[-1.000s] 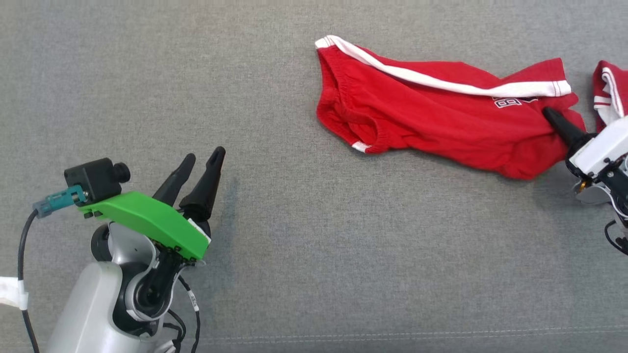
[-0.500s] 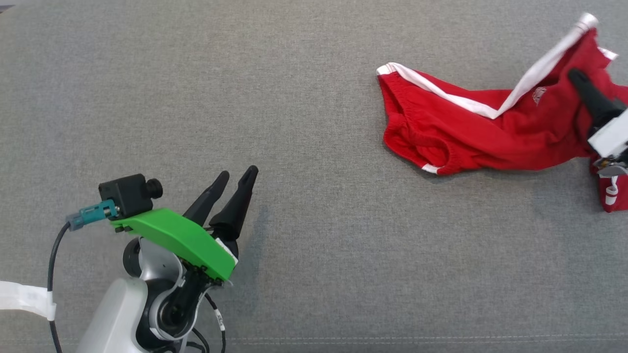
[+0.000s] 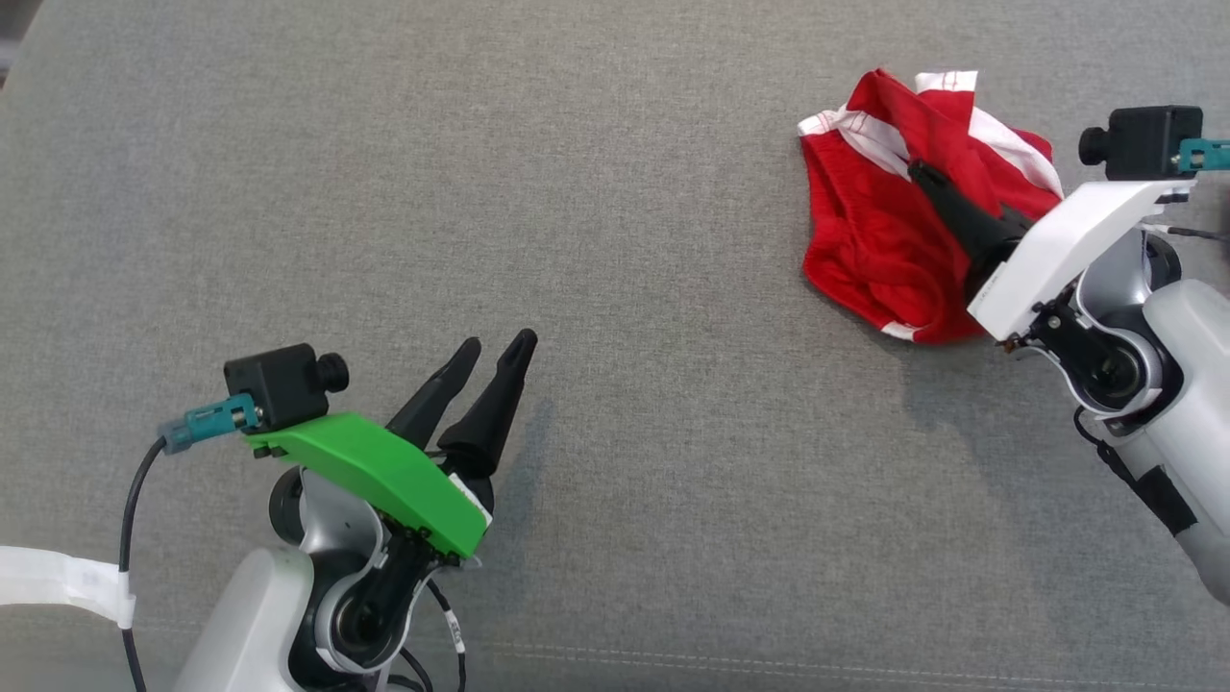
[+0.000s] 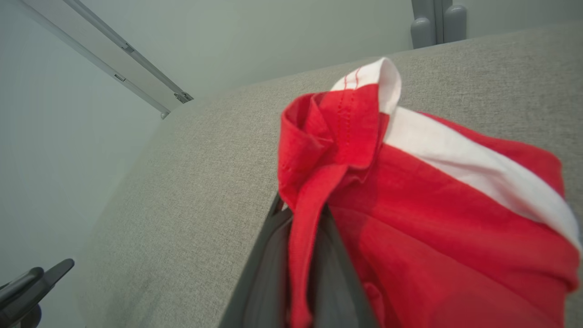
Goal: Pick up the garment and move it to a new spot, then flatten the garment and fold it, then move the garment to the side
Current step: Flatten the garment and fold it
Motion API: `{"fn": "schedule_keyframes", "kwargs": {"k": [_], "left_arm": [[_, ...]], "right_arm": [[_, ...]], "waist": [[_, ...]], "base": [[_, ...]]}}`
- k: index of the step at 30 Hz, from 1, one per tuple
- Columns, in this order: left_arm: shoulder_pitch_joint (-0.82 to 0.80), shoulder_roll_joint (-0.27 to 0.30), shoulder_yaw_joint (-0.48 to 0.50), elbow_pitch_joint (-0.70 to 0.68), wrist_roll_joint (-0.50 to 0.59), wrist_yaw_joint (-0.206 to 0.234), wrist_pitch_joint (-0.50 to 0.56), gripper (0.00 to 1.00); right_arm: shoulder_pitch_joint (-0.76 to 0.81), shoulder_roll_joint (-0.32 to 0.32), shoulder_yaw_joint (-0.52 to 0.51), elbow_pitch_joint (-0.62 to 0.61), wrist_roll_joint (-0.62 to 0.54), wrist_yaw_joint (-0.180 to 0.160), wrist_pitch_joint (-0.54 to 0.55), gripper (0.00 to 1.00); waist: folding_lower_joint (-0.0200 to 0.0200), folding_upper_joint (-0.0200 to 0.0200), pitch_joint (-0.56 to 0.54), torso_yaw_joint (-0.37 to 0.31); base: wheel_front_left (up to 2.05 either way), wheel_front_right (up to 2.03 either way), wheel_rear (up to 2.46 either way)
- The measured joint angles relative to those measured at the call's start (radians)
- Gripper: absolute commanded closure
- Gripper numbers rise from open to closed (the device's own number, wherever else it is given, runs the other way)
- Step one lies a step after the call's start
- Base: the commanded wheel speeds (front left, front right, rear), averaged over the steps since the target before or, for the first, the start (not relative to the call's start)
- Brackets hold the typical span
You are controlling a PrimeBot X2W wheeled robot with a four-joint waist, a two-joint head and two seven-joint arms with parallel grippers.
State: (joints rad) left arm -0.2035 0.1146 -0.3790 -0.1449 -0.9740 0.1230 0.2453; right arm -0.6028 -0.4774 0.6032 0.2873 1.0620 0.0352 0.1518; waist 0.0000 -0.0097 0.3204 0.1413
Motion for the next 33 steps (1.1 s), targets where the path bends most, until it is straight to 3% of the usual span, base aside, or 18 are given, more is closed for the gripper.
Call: {"fn": "schedule_keyframes", "kwargs": {"k": [8,9,10,11,12,21,29,33], "left_arm": [[0.0,0.0,0.007,0.005,0.0,-0.001,-0.005,0.0],[0.0,0.0,0.007,0.006,0.0,-0.001,-0.005,0.0],[0.0,0.0,0.007,0.006,0.0,-0.001,-0.005,0.0],[0.0,0.0,0.007,0.006,0.0,-0.001,-0.005,0.0],[0.0,-0.001,0.007,0.007,0.0,-0.001,-0.005,0.0],[0.0,-0.001,0.027,0.042,-0.006,-0.009,-0.026,0.0],[0.041,0.007,0.071,0.068,-0.009,-0.014,-0.055,0.0],[0.079,0.007,0.091,0.067,-0.024,-0.014,-0.071,0.0]], "right_arm": [[-0.034,0.036,0.051,0.016,-0.074,-0.052,0.0,1.0],[-0.039,0.037,0.062,0.017,-0.093,-0.056,0.0,0.65],[-0.045,0.037,0.075,0.018,-0.109,-0.056,0.0,0.44],[-0.045,0.037,0.075,0.018,-0.109,-0.056,0.0,0.07],[-0.051,0.036,0.088,0.017,-0.123,-0.056,0.005,0.0],[-0.066,0.059,0.168,0.001,-0.209,-0.054,0.007,0.0],[-0.019,0.058,0.121,-0.086,-0.183,-0.047,-0.061,0.0],[0.058,0.015,0.057,-0.08,-0.141,-0.091,-0.1,0.0]], "waist": [[0.0,0.0,0.022,0.018],[0.0,0.0,0.023,0.019],[0.0,0.0,0.023,0.019],[0.0,0.0,0.023,0.019],[0.0,0.0,0.024,0.02],[0.0,0.0,0.001,0.015],[0.0,0.0,-0.051,-0.001],[0.0,0.0,-0.079,-0.018]], "base": [[0.0,0.0,0.0],[0.0,0.0,0.0],[0.0,0.0,0.0],[0.0,0.0,0.0],[0.0,0.0,0.0],[0.0,0.0,0.0],[0.0,0.0,0.0],[0.0,0.0,0.0]]}}
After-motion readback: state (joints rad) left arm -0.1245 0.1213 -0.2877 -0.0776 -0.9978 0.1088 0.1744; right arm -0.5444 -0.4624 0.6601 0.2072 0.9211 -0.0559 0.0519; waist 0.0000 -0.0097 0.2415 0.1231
